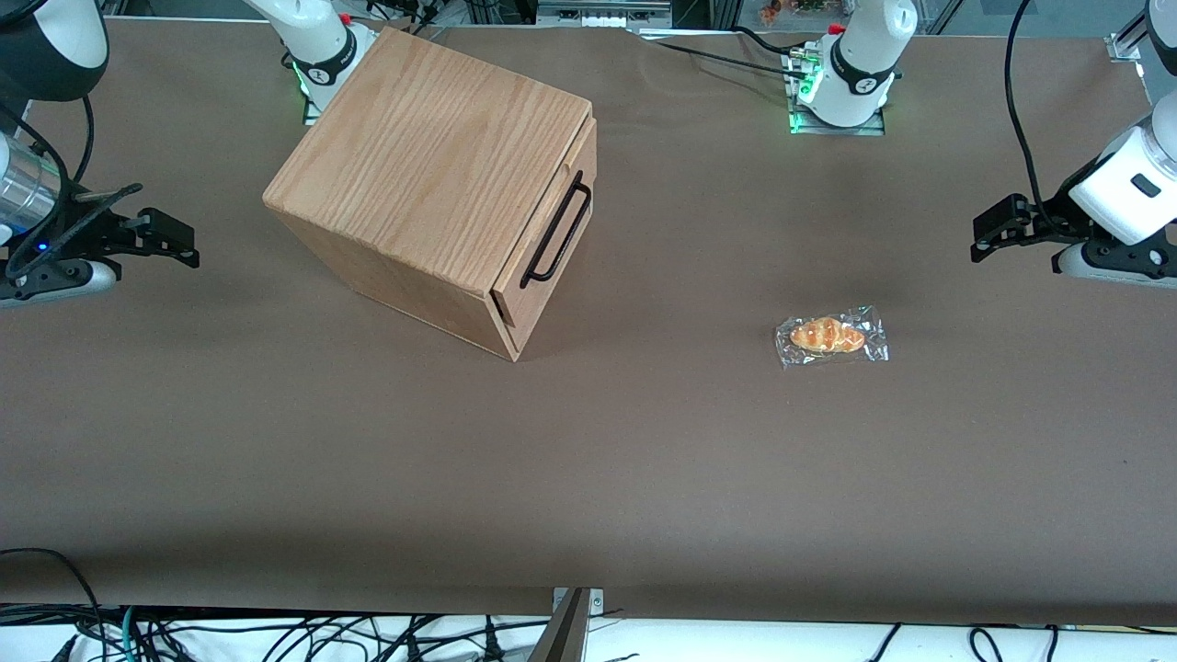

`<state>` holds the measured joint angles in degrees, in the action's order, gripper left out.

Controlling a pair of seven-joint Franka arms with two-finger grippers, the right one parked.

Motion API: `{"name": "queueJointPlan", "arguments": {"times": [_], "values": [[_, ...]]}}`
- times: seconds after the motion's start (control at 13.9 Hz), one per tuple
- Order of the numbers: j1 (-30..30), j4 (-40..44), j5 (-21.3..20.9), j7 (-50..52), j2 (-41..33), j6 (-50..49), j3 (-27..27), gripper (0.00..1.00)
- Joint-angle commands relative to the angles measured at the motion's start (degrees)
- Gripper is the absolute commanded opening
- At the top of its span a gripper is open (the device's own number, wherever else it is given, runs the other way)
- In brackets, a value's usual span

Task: Open top drawer with left arm
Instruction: 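Move the left gripper toward the black drawer handle of the wooden cabinet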

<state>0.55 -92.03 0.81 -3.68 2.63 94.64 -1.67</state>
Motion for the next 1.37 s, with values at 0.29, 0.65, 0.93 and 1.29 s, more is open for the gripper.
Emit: {"name": "queueJointPlan", "arguments": {"times": [0.29,0.65,0.93,1.29], "values": [[0.94,0.01,3.31,1.56,7.28,0.02,-8.07,1.00],[4.18,3.07,11.66,10.78,15.45,1.43,-16.52,1.00],[12.79,9.49,13.95,17.28,22.14,3.17,-16.62,1.00],[19.57,9.59,17.81,26.17,25.22,13.72,-16.62,1.00]]}}
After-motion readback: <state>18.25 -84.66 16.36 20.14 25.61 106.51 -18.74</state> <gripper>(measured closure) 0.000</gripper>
